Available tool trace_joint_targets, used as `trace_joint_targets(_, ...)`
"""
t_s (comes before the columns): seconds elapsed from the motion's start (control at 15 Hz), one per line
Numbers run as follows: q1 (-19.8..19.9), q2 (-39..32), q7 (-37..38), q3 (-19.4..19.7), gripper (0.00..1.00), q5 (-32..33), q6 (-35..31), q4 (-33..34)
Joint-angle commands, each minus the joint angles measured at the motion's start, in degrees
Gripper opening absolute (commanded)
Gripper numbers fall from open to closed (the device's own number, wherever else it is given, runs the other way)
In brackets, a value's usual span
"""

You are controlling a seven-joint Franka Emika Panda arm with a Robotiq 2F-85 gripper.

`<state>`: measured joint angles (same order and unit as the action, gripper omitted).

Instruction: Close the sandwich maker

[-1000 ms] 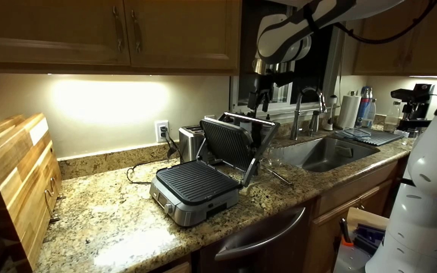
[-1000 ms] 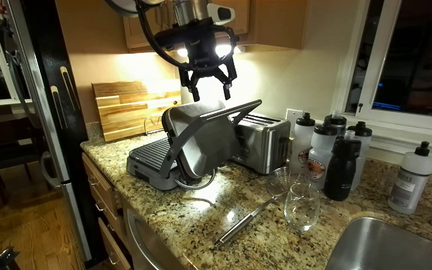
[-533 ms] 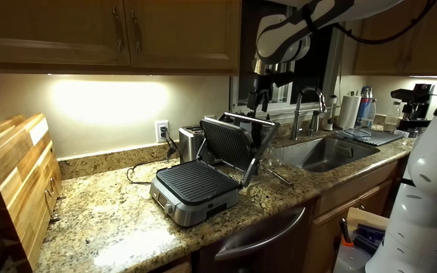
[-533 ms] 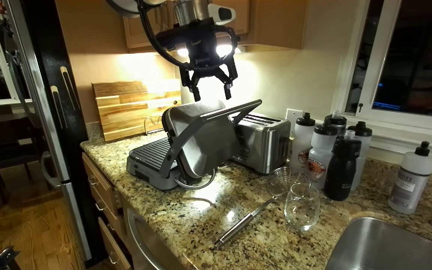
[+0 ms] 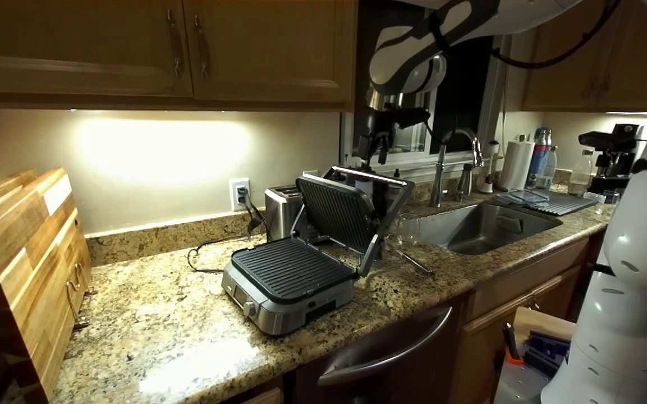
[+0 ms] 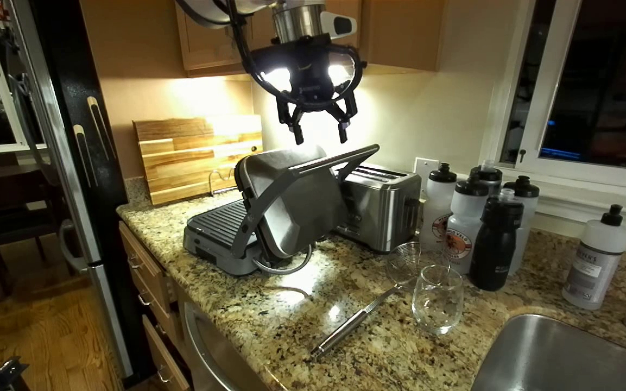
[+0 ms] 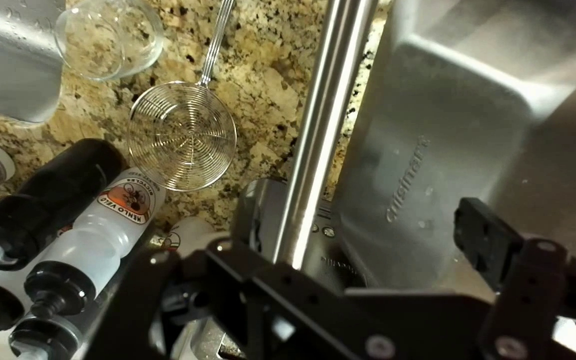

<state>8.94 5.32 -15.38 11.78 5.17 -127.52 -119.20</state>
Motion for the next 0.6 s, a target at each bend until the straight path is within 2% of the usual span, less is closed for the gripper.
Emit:
trace_joint_targets(0.0,0.6,-4.3,-3.2,0.4,1.0,-2.0,-0.2,3.3)
trace_joint_targets(0.27,1.4,-7.2,-4.6,0.3,1.0,-1.8,-0.2,4.4)
trace_joint_targets(0.33,1.6,-7.6,-4.8,0.3,0.77,-1.8,-0.2,4.5)
trace_joint_targets(0.47,1.9,-7.9,-5.0,0.2,0.67,-1.6,-0.3,4.8)
trace_joint_targets(0.53,2.1,-7.8,-5.1,0.2,0.59,-1.6,-0.4,4.9)
